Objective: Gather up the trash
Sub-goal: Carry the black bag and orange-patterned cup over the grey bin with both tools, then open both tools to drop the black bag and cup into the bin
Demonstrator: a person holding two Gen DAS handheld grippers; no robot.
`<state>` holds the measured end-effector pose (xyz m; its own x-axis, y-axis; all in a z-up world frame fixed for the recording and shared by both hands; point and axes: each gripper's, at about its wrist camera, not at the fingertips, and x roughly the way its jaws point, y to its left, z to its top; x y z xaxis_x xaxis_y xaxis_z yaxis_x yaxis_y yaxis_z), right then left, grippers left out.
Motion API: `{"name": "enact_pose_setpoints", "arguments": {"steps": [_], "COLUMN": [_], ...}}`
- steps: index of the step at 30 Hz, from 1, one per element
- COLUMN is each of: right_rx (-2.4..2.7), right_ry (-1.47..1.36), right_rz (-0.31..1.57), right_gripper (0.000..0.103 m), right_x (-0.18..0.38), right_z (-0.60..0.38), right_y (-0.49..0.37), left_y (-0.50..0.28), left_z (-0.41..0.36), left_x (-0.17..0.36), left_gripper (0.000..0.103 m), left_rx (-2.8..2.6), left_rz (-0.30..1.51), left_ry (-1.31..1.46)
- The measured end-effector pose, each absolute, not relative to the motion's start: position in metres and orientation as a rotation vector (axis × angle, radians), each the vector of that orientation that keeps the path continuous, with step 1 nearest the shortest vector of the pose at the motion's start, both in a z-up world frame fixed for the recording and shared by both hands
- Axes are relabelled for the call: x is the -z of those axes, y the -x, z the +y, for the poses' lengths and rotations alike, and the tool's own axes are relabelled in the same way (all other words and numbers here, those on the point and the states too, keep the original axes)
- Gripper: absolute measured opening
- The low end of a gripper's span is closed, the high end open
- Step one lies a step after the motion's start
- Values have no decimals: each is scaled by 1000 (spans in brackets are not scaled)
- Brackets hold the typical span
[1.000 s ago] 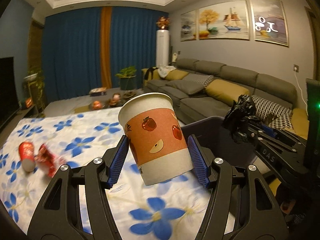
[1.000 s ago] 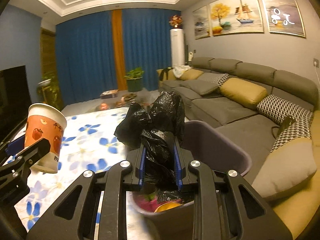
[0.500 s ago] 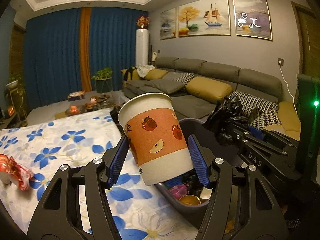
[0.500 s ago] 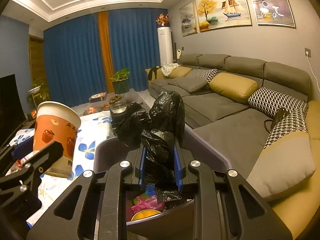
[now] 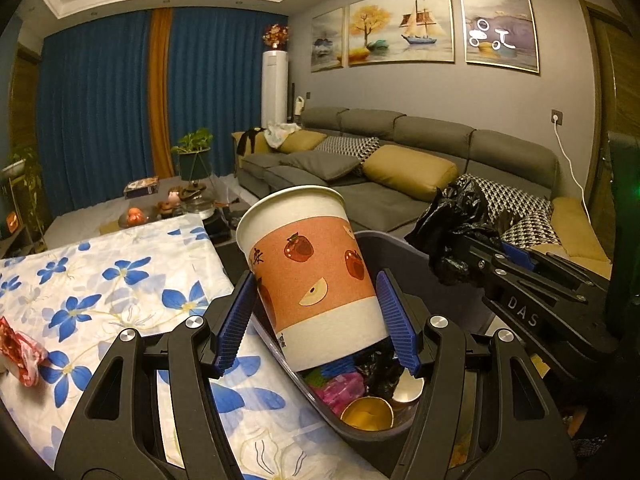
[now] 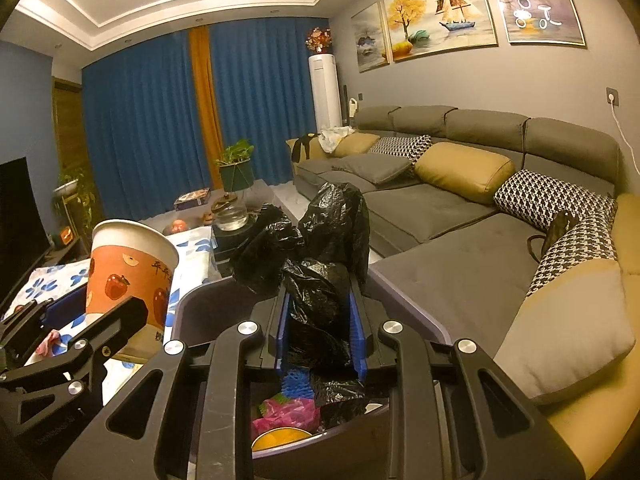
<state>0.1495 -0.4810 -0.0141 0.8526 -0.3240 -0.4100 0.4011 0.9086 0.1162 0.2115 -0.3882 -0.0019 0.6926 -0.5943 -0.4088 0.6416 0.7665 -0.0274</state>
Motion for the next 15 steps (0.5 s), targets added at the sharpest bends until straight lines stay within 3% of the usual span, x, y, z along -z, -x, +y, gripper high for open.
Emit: {"name": "enact_pose_setpoints", "arguments": {"steps": [10,15], "right_rx": [371,366], "right_ry": [-219,-232], "right_rz": [381,371], "right_gripper": [29,44], "right_x": [13,14], "right_z": [-491,-494], "right_y": [-154,-153], "left_y": [-225,-229], "left_z": [-393,-393], "left_x": [9,13], "left_gripper": [61,61], "left_rx": [702,712], "left_rz": [447,463], "left_ry": [-97,-86]}}
